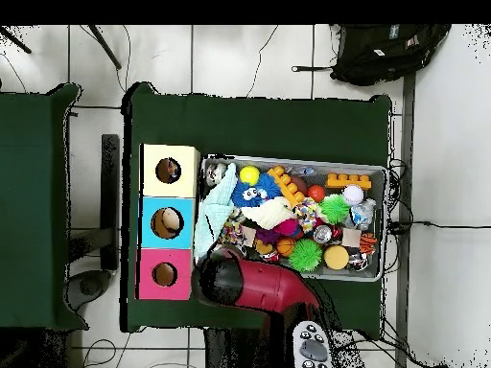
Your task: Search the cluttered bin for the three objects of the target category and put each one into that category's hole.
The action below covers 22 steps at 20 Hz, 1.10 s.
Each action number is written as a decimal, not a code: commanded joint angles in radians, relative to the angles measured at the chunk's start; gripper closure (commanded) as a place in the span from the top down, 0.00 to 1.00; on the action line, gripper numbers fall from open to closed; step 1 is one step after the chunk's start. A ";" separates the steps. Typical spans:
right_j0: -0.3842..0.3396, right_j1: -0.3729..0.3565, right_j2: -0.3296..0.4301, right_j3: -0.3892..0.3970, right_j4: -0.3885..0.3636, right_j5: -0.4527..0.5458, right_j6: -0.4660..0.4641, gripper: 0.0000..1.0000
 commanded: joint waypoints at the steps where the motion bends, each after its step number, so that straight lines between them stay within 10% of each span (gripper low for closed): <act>1: -0.043 0.057 0.112 -0.087 -0.047 -0.005 0.015 1.00; 22: -0.103 0.130 0.173 -0.019 -0.060 -0.219 0.101 1.00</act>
